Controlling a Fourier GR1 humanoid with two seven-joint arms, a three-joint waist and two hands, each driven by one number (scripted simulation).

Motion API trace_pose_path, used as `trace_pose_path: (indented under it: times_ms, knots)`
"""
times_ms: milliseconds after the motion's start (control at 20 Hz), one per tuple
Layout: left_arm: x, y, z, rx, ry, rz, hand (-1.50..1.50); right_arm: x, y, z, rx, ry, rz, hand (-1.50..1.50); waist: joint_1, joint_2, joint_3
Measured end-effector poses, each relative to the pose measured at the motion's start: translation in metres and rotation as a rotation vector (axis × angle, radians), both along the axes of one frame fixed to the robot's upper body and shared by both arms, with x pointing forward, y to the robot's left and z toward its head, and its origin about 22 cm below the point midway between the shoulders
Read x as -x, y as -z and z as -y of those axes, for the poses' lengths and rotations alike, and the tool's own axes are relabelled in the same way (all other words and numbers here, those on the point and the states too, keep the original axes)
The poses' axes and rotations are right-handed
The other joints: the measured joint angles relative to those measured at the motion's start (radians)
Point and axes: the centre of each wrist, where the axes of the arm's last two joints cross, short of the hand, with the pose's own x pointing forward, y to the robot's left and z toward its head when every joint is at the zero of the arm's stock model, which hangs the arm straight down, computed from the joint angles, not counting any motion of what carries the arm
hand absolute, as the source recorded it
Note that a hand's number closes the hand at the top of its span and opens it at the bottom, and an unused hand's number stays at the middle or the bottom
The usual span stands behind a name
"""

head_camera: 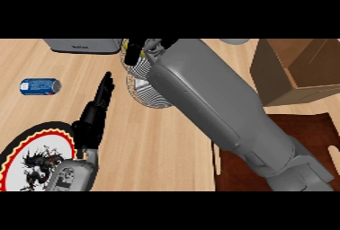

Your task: Pick the lemon from the tray and place it in the tiered basket

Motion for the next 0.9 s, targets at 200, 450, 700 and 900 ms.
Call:
trace_pose_path:
  times_ms: [200,450,700,900]
  knots:
    - [-0.002,-0.002,0.003,0.002,0.004,0.006,0.0,-0.015,0.005,0.009,-0.16,0.057,-0.036,-1.5,0.004,0.002,0.001]
    - [0.0,-0.002,0.002,0.005,0.001,-0.004,0.0,-0.025,0.02,0.018,-0.337,0.047,-0.047,-1.5,-0.001,0.0,0.001]
    - [0.005,0.001,0.001,0.006,-0.02,-0.008,0.0,-0.025,0.005,0.025,-0.539,0.077,0.052,-1.5,-0.02,-0.007,0.002]
    - [0.007,0.004,-0.004,0.006,-0.042,-0.012,0.0,-0.031,-0.006,0.053,-0.639,0.154,0.108,-1.5,-0.04,-0.011,0.002]
